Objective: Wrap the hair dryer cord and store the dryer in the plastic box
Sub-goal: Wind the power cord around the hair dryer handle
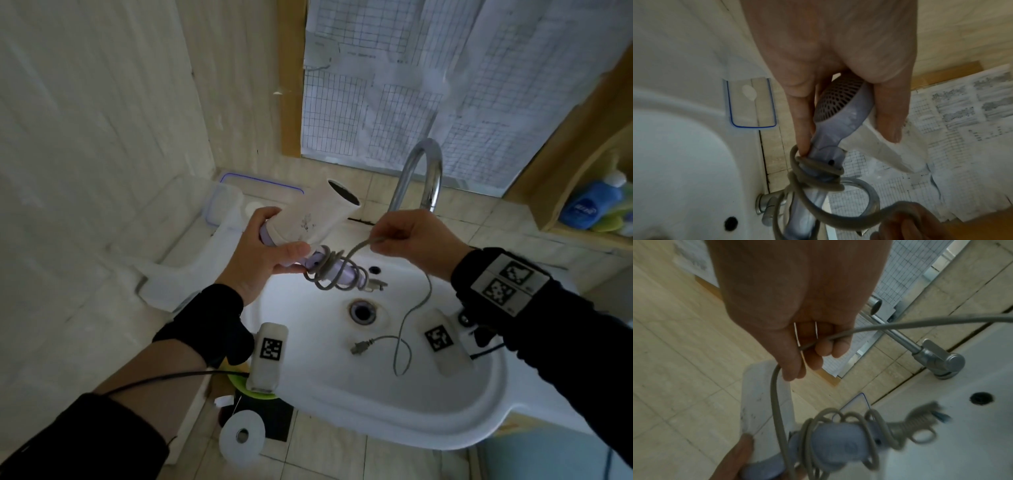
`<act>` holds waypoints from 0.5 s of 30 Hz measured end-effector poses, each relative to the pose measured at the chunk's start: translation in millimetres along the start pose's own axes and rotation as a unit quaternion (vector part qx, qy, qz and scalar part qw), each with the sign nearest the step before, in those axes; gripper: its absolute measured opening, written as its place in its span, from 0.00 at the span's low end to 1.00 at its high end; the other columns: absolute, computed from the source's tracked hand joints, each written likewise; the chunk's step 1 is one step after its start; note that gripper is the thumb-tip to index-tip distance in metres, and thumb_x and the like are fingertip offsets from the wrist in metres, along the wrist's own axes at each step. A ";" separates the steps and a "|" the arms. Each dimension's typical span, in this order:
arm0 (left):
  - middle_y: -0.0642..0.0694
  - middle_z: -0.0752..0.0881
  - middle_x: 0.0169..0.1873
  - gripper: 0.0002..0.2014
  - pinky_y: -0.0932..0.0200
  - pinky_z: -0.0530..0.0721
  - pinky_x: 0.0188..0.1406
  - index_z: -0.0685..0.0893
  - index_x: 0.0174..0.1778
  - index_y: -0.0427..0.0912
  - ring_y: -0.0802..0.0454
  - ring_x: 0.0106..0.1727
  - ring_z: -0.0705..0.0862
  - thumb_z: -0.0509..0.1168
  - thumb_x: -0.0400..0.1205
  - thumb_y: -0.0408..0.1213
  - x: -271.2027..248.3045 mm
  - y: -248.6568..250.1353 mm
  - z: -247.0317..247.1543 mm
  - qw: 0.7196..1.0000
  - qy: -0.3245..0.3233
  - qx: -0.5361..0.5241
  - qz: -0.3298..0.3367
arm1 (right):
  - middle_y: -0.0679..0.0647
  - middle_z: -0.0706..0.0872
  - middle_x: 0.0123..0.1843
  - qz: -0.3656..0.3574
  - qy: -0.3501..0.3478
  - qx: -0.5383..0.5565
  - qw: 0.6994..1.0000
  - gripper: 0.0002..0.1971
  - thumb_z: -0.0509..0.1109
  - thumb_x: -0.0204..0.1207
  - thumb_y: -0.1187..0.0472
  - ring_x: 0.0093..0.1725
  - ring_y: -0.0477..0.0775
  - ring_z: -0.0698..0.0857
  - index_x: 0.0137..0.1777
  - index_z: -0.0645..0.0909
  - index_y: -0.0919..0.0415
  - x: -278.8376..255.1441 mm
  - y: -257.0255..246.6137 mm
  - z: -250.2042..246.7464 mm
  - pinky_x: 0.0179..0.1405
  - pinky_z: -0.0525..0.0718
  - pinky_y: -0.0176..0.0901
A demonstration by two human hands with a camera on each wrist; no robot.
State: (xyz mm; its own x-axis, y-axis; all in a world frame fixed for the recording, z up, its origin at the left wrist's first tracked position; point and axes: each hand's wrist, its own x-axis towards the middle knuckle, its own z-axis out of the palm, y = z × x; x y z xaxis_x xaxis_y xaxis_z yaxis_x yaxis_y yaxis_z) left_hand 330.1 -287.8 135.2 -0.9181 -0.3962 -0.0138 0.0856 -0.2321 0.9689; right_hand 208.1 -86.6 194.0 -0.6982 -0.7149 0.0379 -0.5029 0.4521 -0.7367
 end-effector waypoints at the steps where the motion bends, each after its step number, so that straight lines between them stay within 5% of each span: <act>1: 0.42 0.81 0.54 0.30 0.37 0.89 0.41 0.75 0.53 0.48 0.37 0.49 0.88 0.77 0.55 0.36 -1.1 -0.2 0.2 1.000 -0.011 -0.004 -0.007 | 0.61 0.88 0.40 0.003 0.004 0.011 1.000 0.03 0.74 0.69 0.69 0.39 0.47 0.84 0.42 0.85 0.63 2.9 -1.2 -2.1 0.49 0.85 0.36; 5: 0.39 0.81 0.54 0.28 0.35 0.89 0.38 0.76 0.52 0.46 0.38 0.45 0.90 0.76 0.57 0.35 -3.5 1.2 -2.5 0.997 -0.034 -0.058 -0.023 | 0.73 0.88 0.47 0.029 0.007 0.028 0.999 0.05 0.75 0.69 0.66 0.41 0.59 0.85 0.43 0.84 0.66 9.6 -0.9 -11.2 0.53 0.86 0.59; 10: 0.33 0.80 0.56 0.41 0.37 0.87 0.36 0.74 0.58 0.41 0.36 0.46 0.89 0.85 0.51 0.43 -2.2 4.6 -12.3 0.989 -0.083 -0.109 -0.046 | 0.67 0.90 0.44 0.046 -0.024 0.039 0.998 0.08 0.76 0.69 0.63 0.41 0.56 0.87 0.43 0.85 0.68 11.9 1.6 -13.2 0.54 0.87 0.52; 15: 0.35 0.87 0.48 0.46 0.40 0.88 0.33 0.74 0.64 0.38 0.37 0.42 0.91 0.84 0.50 0.46 -3.2 4.8 -17.4 0.982 -0.099 -0.153 -0.058 | 0.58 0.89 0.39 0.054 -0.066 0.042 0.996 0.09 0.75 0.70 0.60 0.42 0.53 0.88 0.43 0.86 0.67 11.9 4.3 -7.9 0.53 0.86 0.43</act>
State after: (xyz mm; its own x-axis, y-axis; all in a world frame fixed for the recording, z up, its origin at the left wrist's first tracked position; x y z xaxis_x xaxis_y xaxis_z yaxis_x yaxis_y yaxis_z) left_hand 340.2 -303.2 135.6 -0.9832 -0.1776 -0.0416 0.0606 -0.5333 0.8437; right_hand 193.6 -88.9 196.6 -0.6703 -0.7309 -0.1284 -0.3810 0.4874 -0.7857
